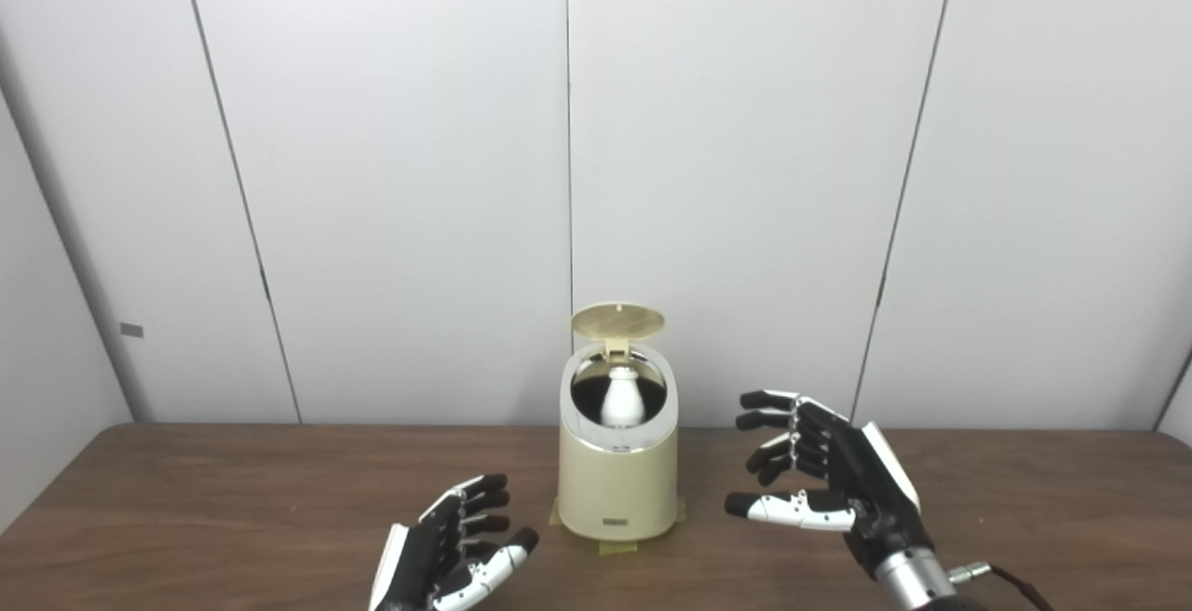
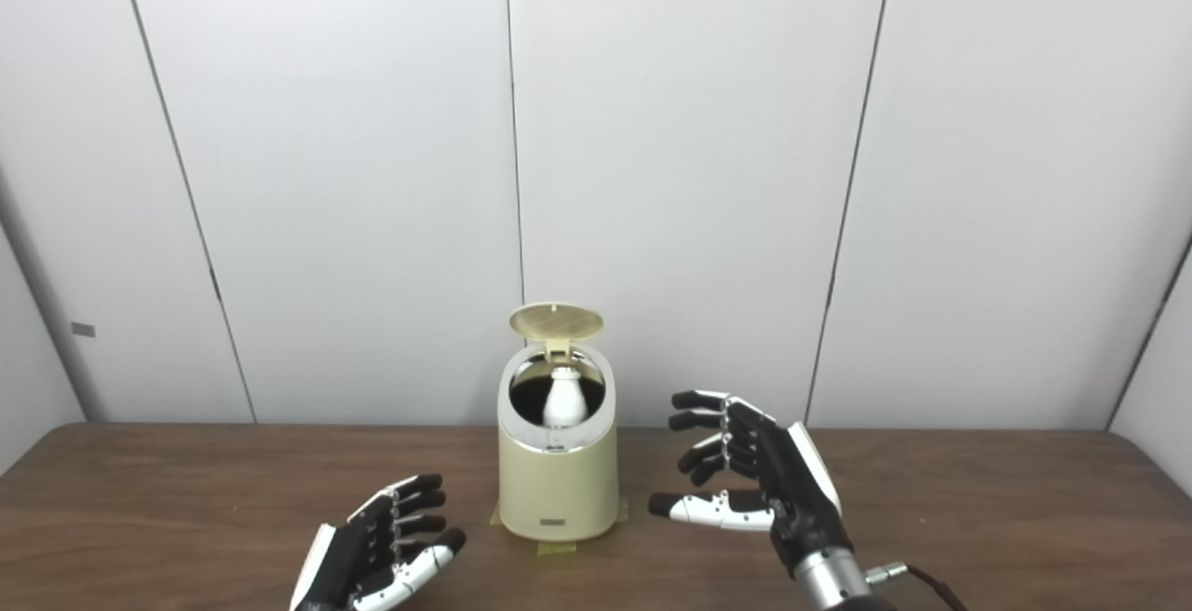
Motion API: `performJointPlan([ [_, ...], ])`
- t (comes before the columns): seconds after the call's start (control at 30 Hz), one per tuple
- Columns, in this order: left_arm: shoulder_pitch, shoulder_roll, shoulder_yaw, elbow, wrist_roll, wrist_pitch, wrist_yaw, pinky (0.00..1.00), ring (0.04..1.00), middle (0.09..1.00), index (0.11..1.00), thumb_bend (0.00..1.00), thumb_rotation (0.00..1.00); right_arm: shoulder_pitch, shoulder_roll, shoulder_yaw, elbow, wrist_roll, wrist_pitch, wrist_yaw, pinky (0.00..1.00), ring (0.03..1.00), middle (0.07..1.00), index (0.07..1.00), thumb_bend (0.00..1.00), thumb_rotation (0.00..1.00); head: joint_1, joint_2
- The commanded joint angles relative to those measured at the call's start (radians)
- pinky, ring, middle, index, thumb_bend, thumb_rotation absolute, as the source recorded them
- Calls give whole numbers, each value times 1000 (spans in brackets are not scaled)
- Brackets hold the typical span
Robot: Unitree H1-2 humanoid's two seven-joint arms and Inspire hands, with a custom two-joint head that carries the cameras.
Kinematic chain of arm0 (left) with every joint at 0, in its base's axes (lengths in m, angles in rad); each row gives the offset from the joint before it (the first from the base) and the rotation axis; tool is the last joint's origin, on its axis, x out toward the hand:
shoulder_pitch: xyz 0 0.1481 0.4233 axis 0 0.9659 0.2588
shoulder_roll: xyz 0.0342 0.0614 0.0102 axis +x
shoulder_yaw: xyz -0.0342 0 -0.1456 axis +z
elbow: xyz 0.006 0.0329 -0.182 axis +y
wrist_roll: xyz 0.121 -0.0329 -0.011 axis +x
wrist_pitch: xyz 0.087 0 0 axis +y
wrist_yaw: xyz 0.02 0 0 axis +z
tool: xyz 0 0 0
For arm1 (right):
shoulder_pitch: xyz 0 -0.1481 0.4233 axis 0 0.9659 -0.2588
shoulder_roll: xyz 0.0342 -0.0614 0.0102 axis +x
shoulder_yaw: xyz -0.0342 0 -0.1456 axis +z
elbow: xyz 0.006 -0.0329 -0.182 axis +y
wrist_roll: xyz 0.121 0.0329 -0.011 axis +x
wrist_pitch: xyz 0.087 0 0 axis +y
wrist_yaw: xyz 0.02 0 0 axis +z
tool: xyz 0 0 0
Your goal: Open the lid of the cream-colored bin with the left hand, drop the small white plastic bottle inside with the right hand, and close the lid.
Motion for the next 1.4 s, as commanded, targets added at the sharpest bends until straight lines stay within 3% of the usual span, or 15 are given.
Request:
performJointPlan([
  [0.0,-33,18,6,-51,5,-32,-1,648,731,774,798,705,271,-17,2,-8,-9,2,-64,-27,487,511,659,696,808,138,2,1],
  [0.2,-92,78,7,-111,28,-18,-23,779,823,827,836,776,385,8,11,-6,-3,17,-81,-36,497,511,661,698,814,152,8,-6],
  [0.3,-174,116,6,-112,54,-9,-25,803,841,849,851,814,411,19,12,-1,-14,8,-71,-42,478,514,666,699,802,141,9,-7],
  [0.43,-295,152,4,-101,58,38,-50,873,935,919,890,835,413,26,12,2,-19,7,-60,-44,520,535,670,698,801,142,11,-10],
  [0.57,-396,186,-27,-68,114,61,-65,892,960,952,901,859,411,27,16,4,-21,10,-51,-41,536,531,671,694,797,124,6,-18],
  [0.73,-479,187,-59,-20,170,78,-72,855,962,956,906,882,432,28,22,6,-19,18,-50,-38,508,528,672,697,784,93,3,-19],
  [0.93,-567,196,-103,75,200,47,-102,879,959,962,915,883,414,25,22,14,-25,-1,-45,-43,492,522,669,696,780,97,-14,-26],
  [1.17,-659,224,-176,196,276,11,-141,936,979,959,925,901,488,18,18,17,-28,1,-58,-38,453,507,668,699,780,103,-23,-28],
  [1.37,-697,231,-230,257,338,3,-159,862,952,922,884,938,492,16,19,16,-25,5,-67,-39,444,499,662,692,773,100,-30,-28],
])
